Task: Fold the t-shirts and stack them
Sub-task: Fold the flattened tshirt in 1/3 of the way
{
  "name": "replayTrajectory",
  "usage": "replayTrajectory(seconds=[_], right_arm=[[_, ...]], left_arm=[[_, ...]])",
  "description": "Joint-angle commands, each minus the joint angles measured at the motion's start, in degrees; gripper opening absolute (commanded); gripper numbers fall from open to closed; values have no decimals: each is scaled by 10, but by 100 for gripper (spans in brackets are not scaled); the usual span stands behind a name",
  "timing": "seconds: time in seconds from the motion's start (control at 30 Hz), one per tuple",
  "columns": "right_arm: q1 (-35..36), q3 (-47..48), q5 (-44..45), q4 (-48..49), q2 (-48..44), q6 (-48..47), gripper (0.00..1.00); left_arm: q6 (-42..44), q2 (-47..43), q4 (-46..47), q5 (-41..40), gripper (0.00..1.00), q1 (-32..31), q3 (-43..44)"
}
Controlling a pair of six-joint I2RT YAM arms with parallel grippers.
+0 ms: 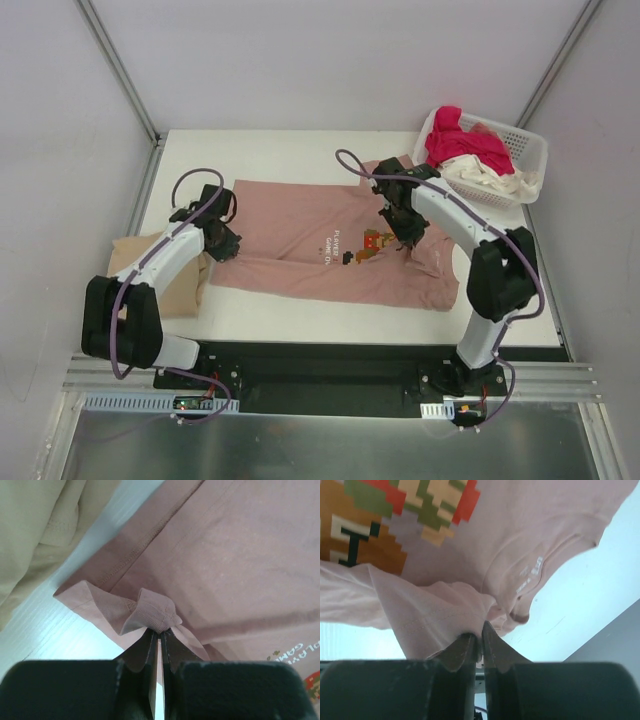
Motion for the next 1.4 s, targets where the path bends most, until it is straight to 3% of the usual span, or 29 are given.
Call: replayTrajectory(seconds=[0.0, 0.1, 0.13, 0.2, 0.23, 0.3, 0.4, 0.43, 0.57, 0.63, 0.73, 0.9, 1.2, 1.37], right_arm=[[-16, 65, 6, -2, 51, -63, 14], [-24, 104, 18, 5, 93, -80, 22], [-24, 116, 29, 12, 103, -83, 28], [-29, 155, 87, 13, 133, -83, 44], [-30, 170, 108, 13, 139, -76, 53], [-30, 203, 155, 8, 141, -66, 56], [-30, 165, 133, 24, 73, -31, 74], [-30, 135, 114, 51, 46, -20, 97], [-30, -33, -60, 137, -112, 63, 97], [-30, -136, -158, 192, -151, 96, 97], [-30, -250, -230, 258, -203, 142, 97], [-30, -312, -256, 297, -195, 179, 97], [-29, -335, -159, 277, -133, 182, 97], [-29, -377, -129, 280, -126, 204, 97]], left_arm=[[1, 36, 3, -38, 0, -1, 35], [3, 66, 3, -38, 4, 2, 50], [2, 75, 3, -36, 13, 3, 54], [9, 77, 3, -31, 56, 3, 66], [12, 70, 3, -30, 69, 3, 69], [18, 56, 3, -20, 85, 2, 74], [29, 13, 3, -9, 99, -3, 73], [31, -10, 3, -2, 99, -7, 66], [39, -59, 3, 20, 99, -39, 49], [44, -73, 9, 27, 99, -69, 40], [56, -64, 26, 63, 99, -87, 30], [51, -11, 60, 91, 99, -96, 11], [50, 123, 84, 108, 99, -99, 10], [30, 100, 83, 107, 99, -104, -38]])
